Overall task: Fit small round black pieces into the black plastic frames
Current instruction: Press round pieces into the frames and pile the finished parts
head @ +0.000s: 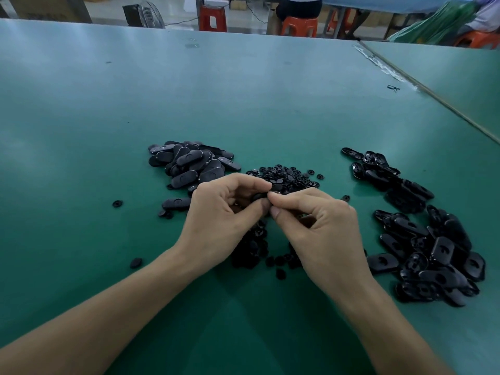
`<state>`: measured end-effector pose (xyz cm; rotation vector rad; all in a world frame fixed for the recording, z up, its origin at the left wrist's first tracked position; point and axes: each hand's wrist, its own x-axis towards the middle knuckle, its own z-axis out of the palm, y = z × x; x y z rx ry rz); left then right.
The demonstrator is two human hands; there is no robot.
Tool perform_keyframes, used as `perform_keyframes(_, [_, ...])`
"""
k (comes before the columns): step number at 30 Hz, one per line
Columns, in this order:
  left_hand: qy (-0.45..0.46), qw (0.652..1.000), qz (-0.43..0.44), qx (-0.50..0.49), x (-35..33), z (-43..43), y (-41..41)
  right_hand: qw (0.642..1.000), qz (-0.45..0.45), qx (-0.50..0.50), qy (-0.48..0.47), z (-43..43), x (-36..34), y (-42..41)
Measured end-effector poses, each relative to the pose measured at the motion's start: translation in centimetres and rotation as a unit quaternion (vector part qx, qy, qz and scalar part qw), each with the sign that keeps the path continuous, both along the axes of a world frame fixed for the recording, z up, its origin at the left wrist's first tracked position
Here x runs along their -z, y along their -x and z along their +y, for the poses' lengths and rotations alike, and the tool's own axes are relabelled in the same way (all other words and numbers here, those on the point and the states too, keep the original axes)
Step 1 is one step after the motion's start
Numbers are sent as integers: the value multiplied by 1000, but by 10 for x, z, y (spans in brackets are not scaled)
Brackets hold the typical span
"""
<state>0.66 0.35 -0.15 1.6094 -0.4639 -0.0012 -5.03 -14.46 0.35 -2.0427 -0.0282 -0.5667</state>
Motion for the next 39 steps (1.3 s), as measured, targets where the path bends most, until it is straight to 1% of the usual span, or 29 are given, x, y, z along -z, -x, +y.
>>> perform_keyframes(3, [5,1000,4,0,0,1,-1,1000,10,-5,-15,-2,0,-1])
perform_keyframes(8, [4,1000,2,1,0,1,0,1000,25,2,-8,-3,0,0])
perform_keyframes(17, [-1,1000,2,14,2,-1,1,996,8,29,81,2,-3,3])
perform_keyframes(20, [8,1000,4,4,2,-1,1,997,-5,42,65,1,-4,2])
perform_keyframes(23, [22,1000,18,-3,3,-1,0,996,-24,51,69,0,-6,2])
perform_keyframes(25, [16,1000,17,-6,4,-1,0,996,-28,52,62,0,-7,2])
perform_keyframes(29, [15,1000,18,-7,4,-1,0,997,-25,57,33,1,-7,1])
perform_keyframes(34, [12,1000,16,-2,1,-2,1,998,-20,50,33,1,-7,2])
perform_keyframes(39, [15,1000,16,13,-1,-2,3,999,-1,29,-16,2,-6,2])
